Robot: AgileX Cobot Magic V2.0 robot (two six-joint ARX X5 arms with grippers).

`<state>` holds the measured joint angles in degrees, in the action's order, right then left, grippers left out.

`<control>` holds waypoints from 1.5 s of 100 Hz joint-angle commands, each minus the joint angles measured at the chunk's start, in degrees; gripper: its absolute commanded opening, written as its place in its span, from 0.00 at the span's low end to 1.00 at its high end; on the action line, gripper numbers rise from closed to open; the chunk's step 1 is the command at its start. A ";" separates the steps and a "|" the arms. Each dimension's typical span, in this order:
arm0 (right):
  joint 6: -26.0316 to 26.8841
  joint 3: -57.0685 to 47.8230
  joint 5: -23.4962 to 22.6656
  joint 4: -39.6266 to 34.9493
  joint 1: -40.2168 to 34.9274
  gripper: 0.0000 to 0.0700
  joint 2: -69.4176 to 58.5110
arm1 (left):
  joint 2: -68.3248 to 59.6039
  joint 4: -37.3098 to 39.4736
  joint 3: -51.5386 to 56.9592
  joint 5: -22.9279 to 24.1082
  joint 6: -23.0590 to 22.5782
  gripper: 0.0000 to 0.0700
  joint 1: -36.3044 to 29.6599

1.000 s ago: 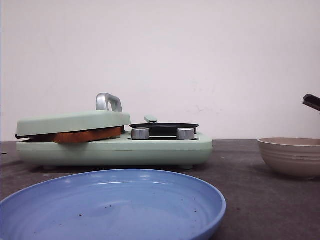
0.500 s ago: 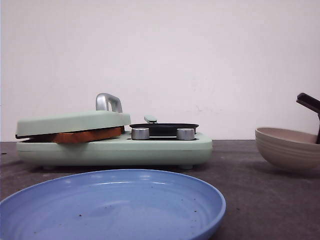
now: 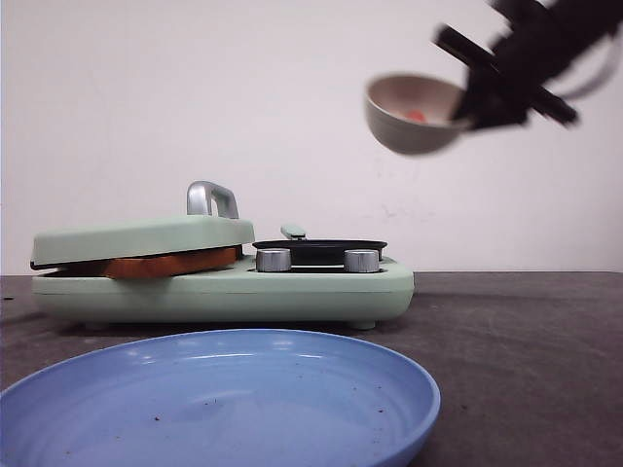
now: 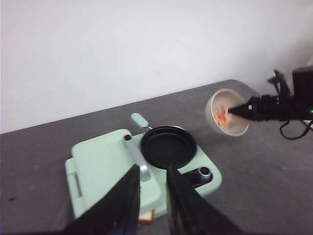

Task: Make breakfast with bread and shrimp
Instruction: 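Lift the bowl over the frying pan and tip the shrimp in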

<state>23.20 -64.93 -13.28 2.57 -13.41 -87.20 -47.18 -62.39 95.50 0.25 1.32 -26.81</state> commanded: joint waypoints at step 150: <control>-80.96 -18.27 35.78 33.64 -19.54 0.00 -23.80 | -0.31 -1.16 0.96 1.53 -1.97 0.02 -0.33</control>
<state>-54.41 -81.73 22.37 34.33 -32.34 -109.97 -47.18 -64.10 95.50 1.58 0.56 -26.81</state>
